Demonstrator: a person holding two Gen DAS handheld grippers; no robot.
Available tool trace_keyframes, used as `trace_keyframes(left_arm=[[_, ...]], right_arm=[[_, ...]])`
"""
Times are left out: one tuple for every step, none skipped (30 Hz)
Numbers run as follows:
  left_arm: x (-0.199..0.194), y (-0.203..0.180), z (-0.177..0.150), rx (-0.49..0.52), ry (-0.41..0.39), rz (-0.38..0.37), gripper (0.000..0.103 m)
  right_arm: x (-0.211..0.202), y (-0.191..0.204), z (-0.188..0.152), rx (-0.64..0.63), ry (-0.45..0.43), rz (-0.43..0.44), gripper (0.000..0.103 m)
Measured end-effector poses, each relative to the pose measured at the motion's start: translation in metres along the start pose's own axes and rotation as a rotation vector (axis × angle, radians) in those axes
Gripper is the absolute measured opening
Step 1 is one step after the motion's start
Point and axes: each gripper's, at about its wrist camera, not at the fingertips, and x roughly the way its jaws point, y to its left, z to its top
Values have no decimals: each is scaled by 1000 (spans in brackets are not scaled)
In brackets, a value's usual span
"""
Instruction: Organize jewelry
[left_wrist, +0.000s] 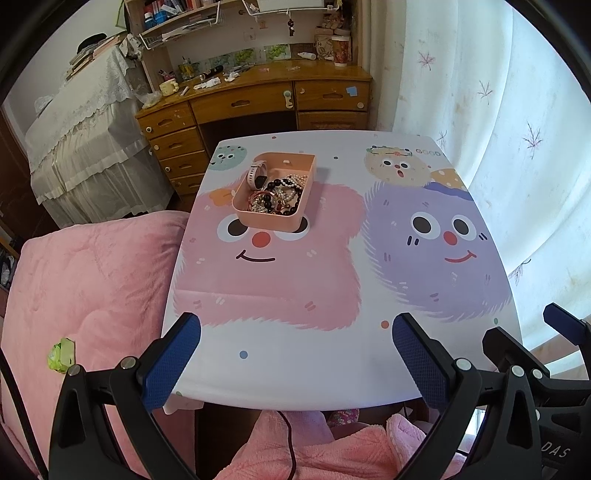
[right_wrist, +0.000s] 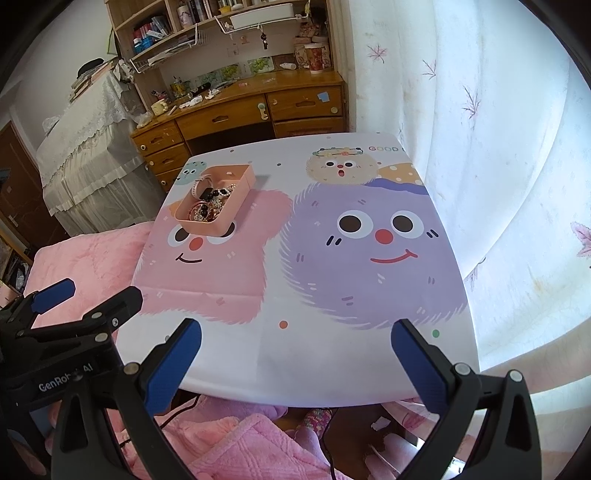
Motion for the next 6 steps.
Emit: trace_keyframes(left_arm=[[1, 0, 0, 2, 3, 0, 102], [1, 1, 0, 4, 6, -1, 102], [3, 1, 1, 6, 9, -1, 102], [4, 1, 0, 9, 13, -1, 102], [4, 2, 0, 12, 15, 0, 102], [5, 2, 1, 14, 17, 0, 102]], right_arm=[[0, 1, 0, 1, 2, -1, 103], [0, -1, 0, 3, 5, -2, 103], [1, 1, 1, 4, 7, -3, 103], [2, 1, 1, 6, 10, -4, 103], [2, 0, 2, 8, 13, -5, 103], [3, 1, 3, 10, 16, -6, 103]])
